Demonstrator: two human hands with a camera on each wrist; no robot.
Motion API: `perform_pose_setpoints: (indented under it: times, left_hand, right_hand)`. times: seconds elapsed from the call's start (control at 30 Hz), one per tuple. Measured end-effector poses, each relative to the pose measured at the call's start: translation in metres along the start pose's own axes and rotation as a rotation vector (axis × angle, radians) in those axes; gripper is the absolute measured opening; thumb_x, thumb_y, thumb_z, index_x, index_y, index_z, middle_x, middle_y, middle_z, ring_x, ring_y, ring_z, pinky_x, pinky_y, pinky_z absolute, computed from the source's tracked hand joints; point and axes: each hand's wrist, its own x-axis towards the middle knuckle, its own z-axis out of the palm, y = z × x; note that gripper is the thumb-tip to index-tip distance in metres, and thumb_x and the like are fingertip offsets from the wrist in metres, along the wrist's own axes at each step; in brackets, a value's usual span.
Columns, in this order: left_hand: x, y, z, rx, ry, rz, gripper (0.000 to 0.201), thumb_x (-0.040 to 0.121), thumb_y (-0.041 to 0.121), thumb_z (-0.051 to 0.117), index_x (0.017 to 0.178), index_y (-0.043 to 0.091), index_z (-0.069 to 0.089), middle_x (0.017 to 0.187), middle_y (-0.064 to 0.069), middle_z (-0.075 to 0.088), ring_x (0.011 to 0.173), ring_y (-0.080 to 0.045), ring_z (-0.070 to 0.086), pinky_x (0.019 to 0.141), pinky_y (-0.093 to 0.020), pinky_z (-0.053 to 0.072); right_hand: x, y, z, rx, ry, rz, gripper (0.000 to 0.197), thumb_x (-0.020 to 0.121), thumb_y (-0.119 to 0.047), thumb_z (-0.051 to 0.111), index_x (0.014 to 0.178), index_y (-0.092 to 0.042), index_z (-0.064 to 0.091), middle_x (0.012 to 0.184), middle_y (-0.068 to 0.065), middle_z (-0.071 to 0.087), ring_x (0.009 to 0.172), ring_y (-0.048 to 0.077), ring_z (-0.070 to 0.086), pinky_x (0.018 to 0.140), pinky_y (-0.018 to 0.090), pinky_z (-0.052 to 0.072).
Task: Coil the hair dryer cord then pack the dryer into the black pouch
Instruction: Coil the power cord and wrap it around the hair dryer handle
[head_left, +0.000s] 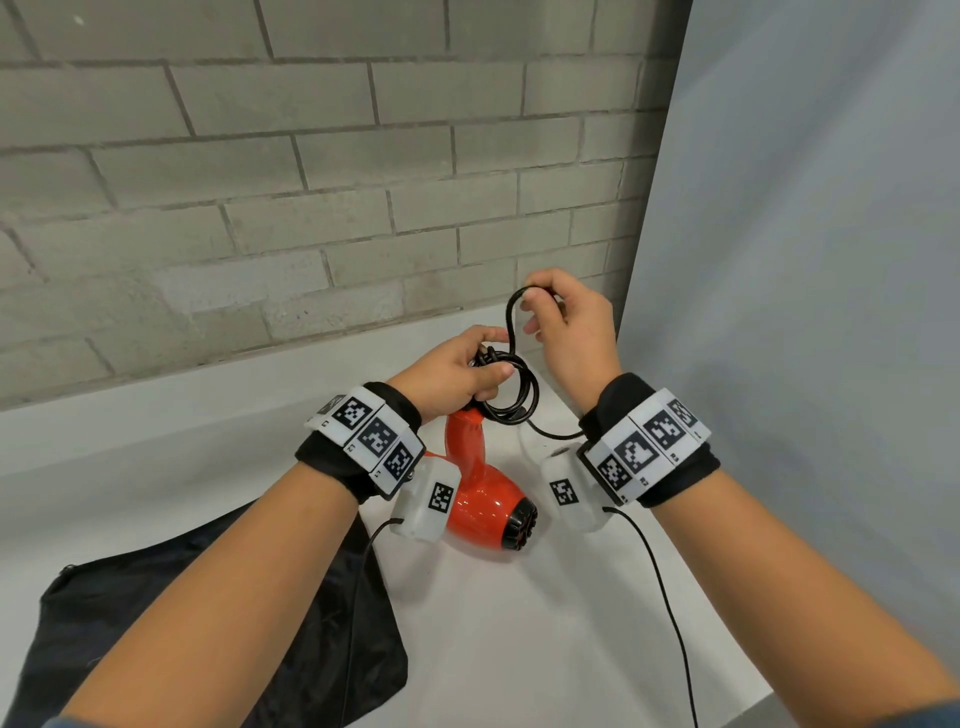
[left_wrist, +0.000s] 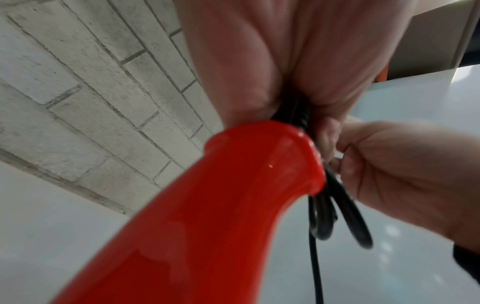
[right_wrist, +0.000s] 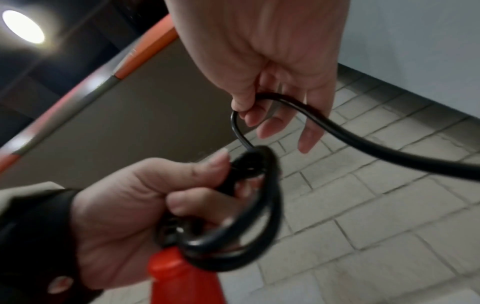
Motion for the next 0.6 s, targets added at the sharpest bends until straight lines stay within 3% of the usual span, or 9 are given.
perform_pose_setpoints:
  times: [0.07, 0.13, 0.2, 0.3, 0.43, 0.5, 0.6]
  left_hand:
    - [0.0, 0.002, 0.0, 0.035, -0.016, 0.0, 0.031, 0.093, 0.008, 0.044, 0.124, 0.014, 0.04, 0.058, 0.002, 0.033, 0.039, 0.0, 0.035, 0.043, -0.011, 0.031]
    - [0.0, 0.001, -0.001, 0.036, -0.014, 0.003, 0.026, 0.094, 0.01, 0.043, 0.12, 0.012, 0.044, 0.059, 0.003, 0.033, 0.041, -0.001, 0.034, 0.042, -0.013, 0.03]
    - [0.0, 0.0, -0.001, 0.04, 0.029, 0.019, 0.02, 0.094, 0.01, 0.043, 0.114, 0.009, 0.044, 0.059, 0.003, 0.034, 0.042, -0.001, 0.034, 0.042, -0.013, 0.029]
    - [0.0, -0.002, -0.002, -0.01, 0.101, 0.057, 0.012, 0.094, 0.009, 0.042, 0.106, 0.008, 0.041, 0.062, 0.002, 0.037, 0.041, 0.0, 0.036, 0.041, -0.012, 0.03]
    - [0.0, -0.01, -0.002, -0.065, 0.214, 0.106, 0.003, 0.095, 0.013, 0.041, 0.098, 0.013, 0.042, 0.049, 0.005, 0.043, 0.037, 0.001, 0.035, 0.04, -0.012, 0.029]
    - [0.001, -0.013, -0.002, -0.105, 0.258, 0.131, 0.009, 0.095, 0.011, 0.04, 0.091, 0.018, 0.042, 0.041, 0.011, 0.049, 0.037, 0.0, 0.037, 0.041, -0.013, 0.031]
    - [0.004, -0.018, -0.003, -0.155, 0.306, 0.149, 0.018, 0.094, 0.005, 0.04, 0.085, 0.021, 0.042, 0.049, 0.012, 0.05, 0.04, -0.001, 0.037, 0.044, -0.019, 0.031]
  right_hand:
    - [-0.005, -0.009, 0.003, 0.011, -0.041, -0.024, 0.015, 0.09, -0.007, 0.048, 0.086, -0.017, 0.059, 0.068, -0.011, 0.054, 0.053, -0.002, 0.052, 0.056, 0.013, 0.045]
    - [-0.011, -0.016, 0.005, 0.047, -0.082, -0.035, 0.017, 0.09, -0.004, 0.048, 0.084, -0.017, 0.058, 0.068, -0.01, 0.053, 0.055, -0.002, 0.053, 0.056, 0.011, 0.046]
    - [-0.016, -0.019, 0.005, 0.077, -0.122, -0.05, 0.018, 0.09, -0.002, 0.047, 0.085, -0.015, 0.058, 0.07, -0.01, 0.055, 0.058, -0.005, 0.054, 0.06, 0.009, 0.046]
    - [-0.024, -0.019, 0.005, 0.088, -0.158, -0.064, 0.019, 0.09, -0.002, 0.048, 0.084, -0.016, 0.059, 0.071, -0.009, 0.057, 0.066, 0.004, 0.055, 0.067, 0.016, 0.049]
    - [-0.036, -0.009, 0.004, 0.185, -0.148, -0.063, 0.026, 0.086, -0.002, 0.05, 0.076, -0.025, 0.057, 0.069, -0.006, 0.057, 0.068, 0.007, 0.055, 0.069, 0.021, 0.048]
    - [-0.042, -0.002, 0.003, 0.219, -0.161, -0.026, 0.025, 0.085, -0.003, 0.053, 0.075, -0.025, 0.059, 0.066, -0.012, 0.06, 0.067, 0.001, 0.056, 0.069, 0.016, 0.048]
    - [-0.05, 0.01, -0.001, 0.32, -0.215, 0.061, 0.023, 0.092, -0.009, 0.045, 0.079, -0.016, 0.063, 0.061, -0.01, 0.064, 0.064, -0.001, 0.059, 0.069, 0.015, 0.051]
